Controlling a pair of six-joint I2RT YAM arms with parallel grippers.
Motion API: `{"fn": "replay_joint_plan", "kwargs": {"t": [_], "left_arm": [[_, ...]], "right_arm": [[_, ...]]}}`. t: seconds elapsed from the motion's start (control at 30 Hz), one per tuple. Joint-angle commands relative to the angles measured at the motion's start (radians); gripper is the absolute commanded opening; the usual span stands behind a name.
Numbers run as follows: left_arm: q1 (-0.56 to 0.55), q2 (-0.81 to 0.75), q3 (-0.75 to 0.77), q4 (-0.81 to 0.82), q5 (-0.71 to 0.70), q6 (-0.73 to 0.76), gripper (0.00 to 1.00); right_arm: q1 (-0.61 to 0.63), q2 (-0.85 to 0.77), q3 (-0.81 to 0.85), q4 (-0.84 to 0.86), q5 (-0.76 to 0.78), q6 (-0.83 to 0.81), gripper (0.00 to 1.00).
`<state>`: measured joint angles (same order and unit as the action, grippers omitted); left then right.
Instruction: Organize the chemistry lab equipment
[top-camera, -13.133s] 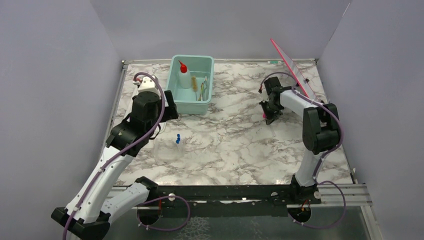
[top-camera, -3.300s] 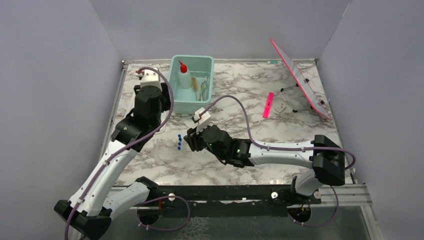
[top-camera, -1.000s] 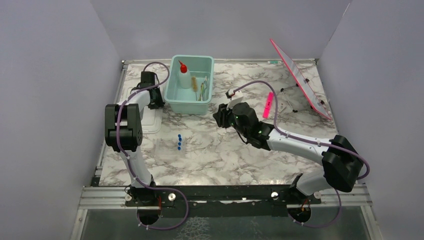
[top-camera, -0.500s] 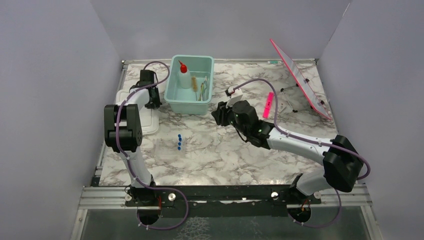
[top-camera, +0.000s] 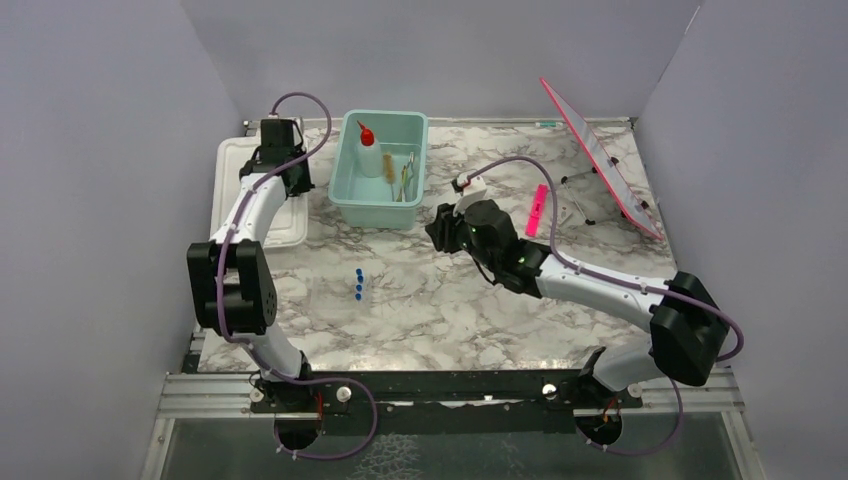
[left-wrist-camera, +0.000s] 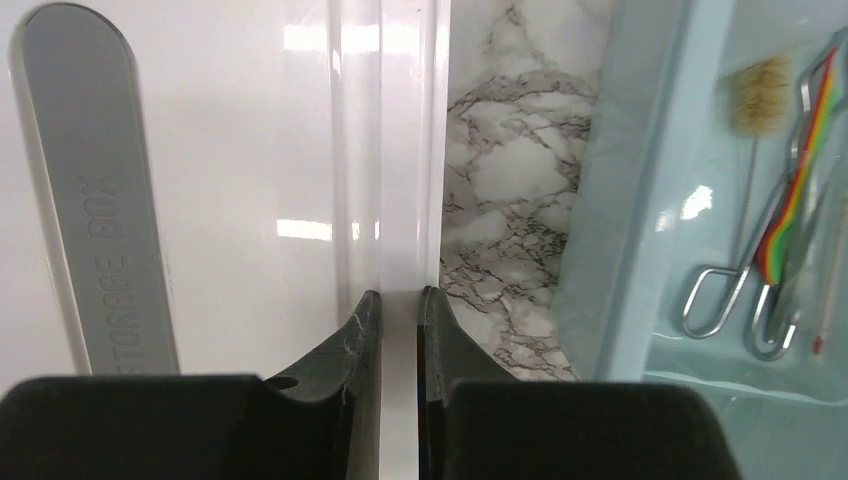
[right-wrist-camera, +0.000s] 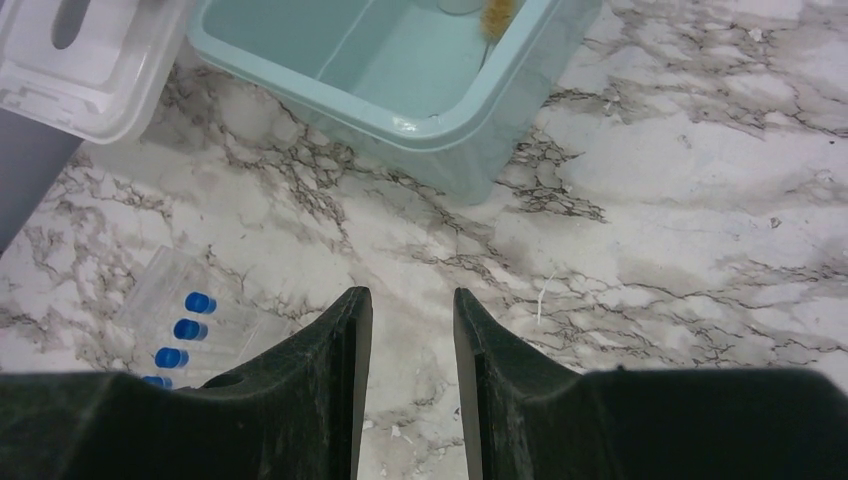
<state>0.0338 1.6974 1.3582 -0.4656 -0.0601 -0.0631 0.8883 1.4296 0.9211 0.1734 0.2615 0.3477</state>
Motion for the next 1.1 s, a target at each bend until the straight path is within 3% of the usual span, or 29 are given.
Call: {"fn": "replay_joint_plan", "kwargs": {"t": [0.0, 0.3, 0.43, 0.7, 1.07], "left_arm": [[0.006, -0.119, 0.067, -0.011, 0.072, 0.006, 0.00], [0.002, -0.217, 0.182, -0.045, 0.313, -0.087, 0.00], [-0.085, -0.212, 0.233, -0.033, 0.397, -0.147, 0.00], [-0.315, -0.108, 0.333, 0.023, 0.286, -0.243, 0.00], [-0.526, 0.123, 0.602, -0.172, -0.089, -0.271, 0.00]], "right_arm": [[-0.005, -0.040, 0.064, -0.046, 0.075, 0.009, 0.40], [-0.026, -0.044, 0.144, -0.144, 0.195, -0.003, 0.40], [-0.049, -0.047, 0.156, -0.164, 0.237, 0.006, 0.40], [-0.124, -0.047, 0.121, -0.326, 0.282, 0.204, 0.40], [-0.146, -0.083, 0.052, -0.424, 0.264, 0.329, 0.40]]}}
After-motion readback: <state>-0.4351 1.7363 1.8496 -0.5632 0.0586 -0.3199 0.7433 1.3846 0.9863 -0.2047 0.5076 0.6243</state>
